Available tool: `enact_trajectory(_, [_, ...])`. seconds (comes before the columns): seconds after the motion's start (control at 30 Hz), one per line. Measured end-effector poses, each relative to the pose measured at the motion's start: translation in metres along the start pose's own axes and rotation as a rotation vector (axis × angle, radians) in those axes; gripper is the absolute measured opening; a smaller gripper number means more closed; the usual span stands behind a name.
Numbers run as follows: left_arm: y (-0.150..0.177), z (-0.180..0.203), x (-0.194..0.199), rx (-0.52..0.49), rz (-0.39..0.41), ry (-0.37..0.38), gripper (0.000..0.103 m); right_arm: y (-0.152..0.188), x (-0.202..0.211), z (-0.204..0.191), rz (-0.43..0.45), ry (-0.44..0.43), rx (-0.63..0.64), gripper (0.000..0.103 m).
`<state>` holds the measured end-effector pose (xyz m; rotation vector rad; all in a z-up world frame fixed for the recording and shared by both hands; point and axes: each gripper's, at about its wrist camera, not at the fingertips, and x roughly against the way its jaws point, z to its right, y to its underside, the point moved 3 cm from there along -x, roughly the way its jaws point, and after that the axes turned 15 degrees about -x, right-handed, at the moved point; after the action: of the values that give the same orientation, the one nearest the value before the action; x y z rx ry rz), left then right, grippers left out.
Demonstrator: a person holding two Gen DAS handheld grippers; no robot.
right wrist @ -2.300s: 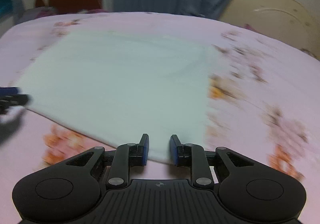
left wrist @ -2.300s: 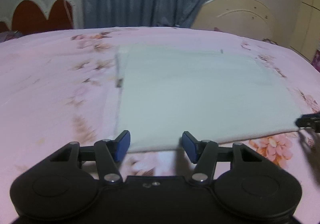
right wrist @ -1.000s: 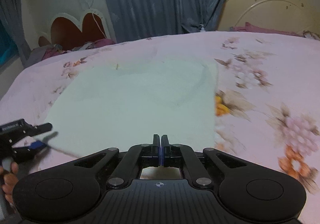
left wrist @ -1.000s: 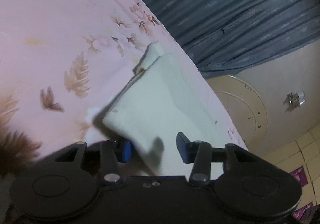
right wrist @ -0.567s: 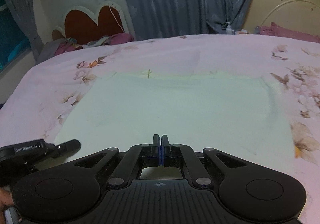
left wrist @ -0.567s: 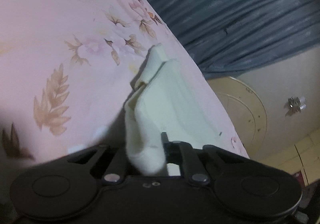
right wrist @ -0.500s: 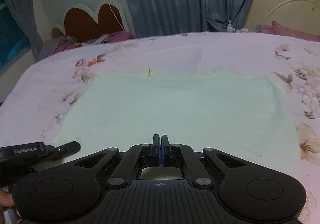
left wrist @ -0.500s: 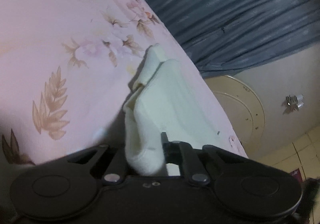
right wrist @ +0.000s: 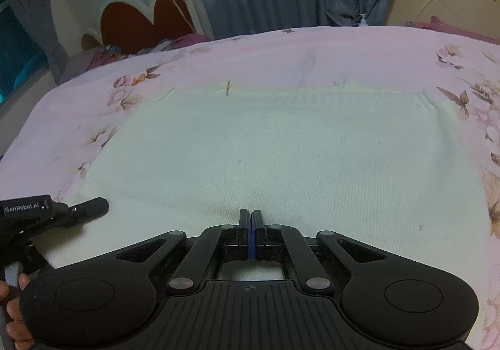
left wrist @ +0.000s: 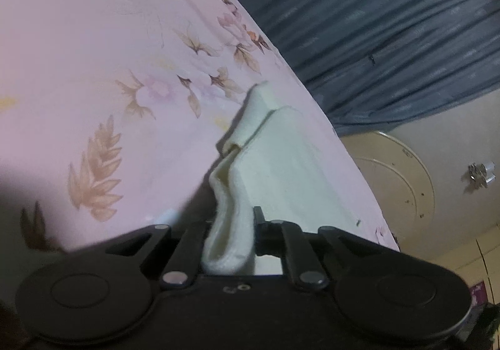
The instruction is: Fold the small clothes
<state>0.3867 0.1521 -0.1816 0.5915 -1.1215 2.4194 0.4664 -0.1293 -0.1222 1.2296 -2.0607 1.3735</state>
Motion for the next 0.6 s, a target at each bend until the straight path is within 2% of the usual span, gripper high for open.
enact_trajectory(0.07, [0.002, 0.000, 0.000, -0.008, -0.001, -0.007, 0.009, -0.002, 0.004, -0.002, 0.023, 0.002, 0.016, 0.000])
enact_trajectory(0.13, [0.003, -0.003, -0.001, 0.018, 0.001, -0.004, 0.011, 0.002, -0.006, 0.003, -0.022, 0.015, 0.020, 0.000])
enact_trajectory(0.2, [0.001, -0.001, -0.001, 0.010, 0.004, -0.010, 0.008, 0.002, -0.005, 0.002, -0.025, 0.013, 0.047, 0.000])
enact_trajectory(0.4, [-0.007, 0.027, 0.011, -0.123, 0.040, -0.015, 0.007, 0.001, -0.005, 0.003, -0.039, 0.001, 0.058, 0.000])
enact_trajectory(0.53, [-0.014, 0.065, 0.019, -0.253, 0.054, 0.009, 0.007, -0.003, 0.012, 0.016, -0.015, -0.032, -0.010, 0.000])
enact_trajectory(0.6, [-0.017, 0.088, 0.022, -0.284, 0.063, 0.051, 0.007, -0.006, 0.026, 0.027, 0.012, -0.044, -0.041, 0.000])
